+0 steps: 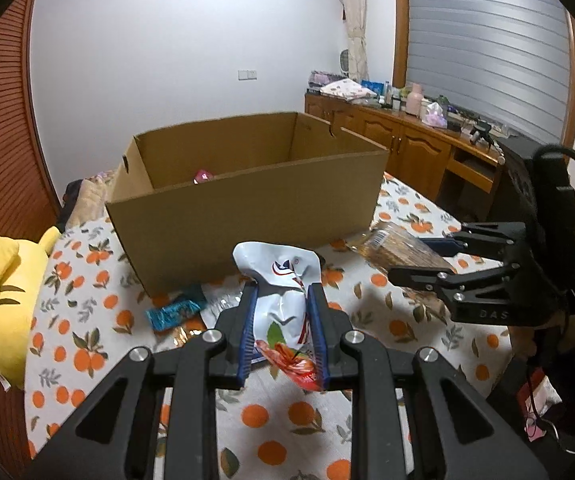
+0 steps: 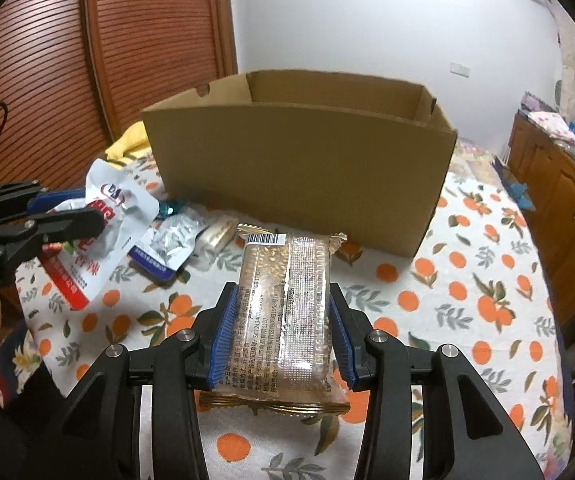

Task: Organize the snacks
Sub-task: 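Carry both held packs up and over the cardboard box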

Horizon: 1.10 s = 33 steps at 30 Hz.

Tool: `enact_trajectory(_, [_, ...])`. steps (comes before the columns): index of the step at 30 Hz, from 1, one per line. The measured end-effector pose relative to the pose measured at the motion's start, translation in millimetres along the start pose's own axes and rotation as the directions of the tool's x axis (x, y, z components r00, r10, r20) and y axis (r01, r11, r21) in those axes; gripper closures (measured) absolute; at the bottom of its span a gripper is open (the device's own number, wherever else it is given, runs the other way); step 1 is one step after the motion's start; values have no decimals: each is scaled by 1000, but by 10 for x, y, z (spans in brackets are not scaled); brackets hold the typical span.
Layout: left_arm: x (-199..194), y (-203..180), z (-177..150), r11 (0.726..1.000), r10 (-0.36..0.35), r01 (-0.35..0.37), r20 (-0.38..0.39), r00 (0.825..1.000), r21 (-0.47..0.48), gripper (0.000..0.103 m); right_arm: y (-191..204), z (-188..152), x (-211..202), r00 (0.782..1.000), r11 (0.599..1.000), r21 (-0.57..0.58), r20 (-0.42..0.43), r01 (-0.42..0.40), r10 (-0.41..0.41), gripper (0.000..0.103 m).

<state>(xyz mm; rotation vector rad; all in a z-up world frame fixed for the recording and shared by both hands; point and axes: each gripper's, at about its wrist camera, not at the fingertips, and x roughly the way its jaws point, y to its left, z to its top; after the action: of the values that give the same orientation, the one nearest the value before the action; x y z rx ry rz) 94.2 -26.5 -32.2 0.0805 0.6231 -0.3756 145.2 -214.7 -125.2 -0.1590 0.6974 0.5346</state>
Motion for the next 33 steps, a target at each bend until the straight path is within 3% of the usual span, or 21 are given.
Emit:
enact_trajectory(12, [-25,225,343,1000,6,-5,73,997,-8,80,-11,230,-170,999,1000,-26,47,-5,6,60])
enact_trajectory(23, [94,453,764,1000,18,-18,115,993,-3,80,-56,701,-257,993,996,-84,118,-5,15,60])
enact_trajectory(33, [358,710,1090,999,47,-45,117,992,-18,80,-172,1188,-70,987,994,-112,157,-18,36,60])
